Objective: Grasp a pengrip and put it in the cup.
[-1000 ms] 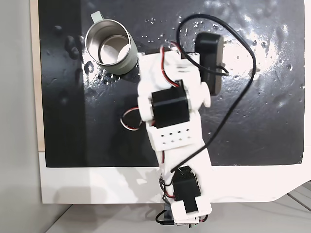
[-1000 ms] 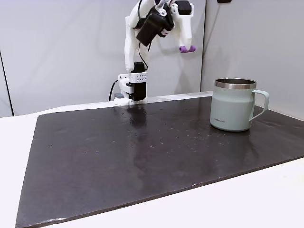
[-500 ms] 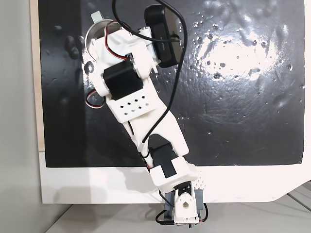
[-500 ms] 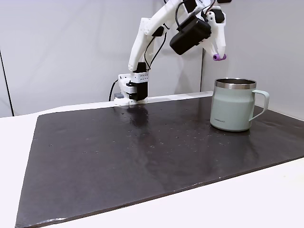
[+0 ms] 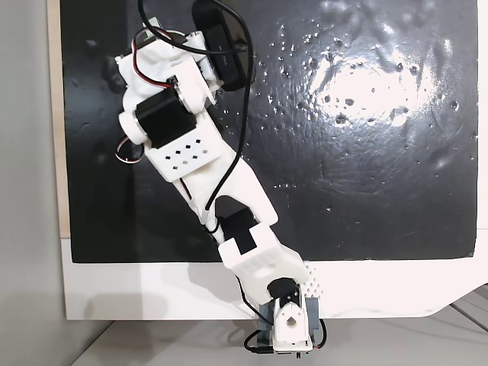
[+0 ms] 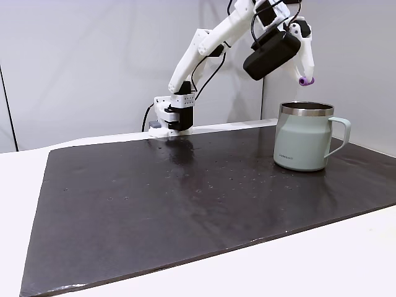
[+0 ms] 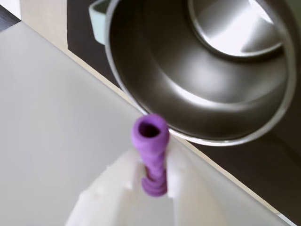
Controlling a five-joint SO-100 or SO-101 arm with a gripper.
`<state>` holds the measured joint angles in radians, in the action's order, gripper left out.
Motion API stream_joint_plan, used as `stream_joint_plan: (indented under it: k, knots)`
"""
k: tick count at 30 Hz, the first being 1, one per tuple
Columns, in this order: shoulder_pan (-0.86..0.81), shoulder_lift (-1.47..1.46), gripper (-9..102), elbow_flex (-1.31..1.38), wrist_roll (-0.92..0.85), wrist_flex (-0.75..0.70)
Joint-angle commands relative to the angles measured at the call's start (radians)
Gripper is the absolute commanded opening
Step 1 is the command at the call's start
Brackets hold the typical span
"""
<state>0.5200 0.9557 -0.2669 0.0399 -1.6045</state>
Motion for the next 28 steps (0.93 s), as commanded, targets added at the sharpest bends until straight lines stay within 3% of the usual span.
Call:
stream_joint_plan:
  k: [1, 3, 6, 28]
  knots:
    - [0.002, 0.020, 20, 0.083, -0.017, 0.021]
    - [0.002, 0.023, 34, 0.083, -0.020, 0.009]
    - [-0.005, 0.031, 42, 0.083, -0.021, -0.005]
    - [-0.003, 0.077, 42, 0.046, -0.026, -0.023]
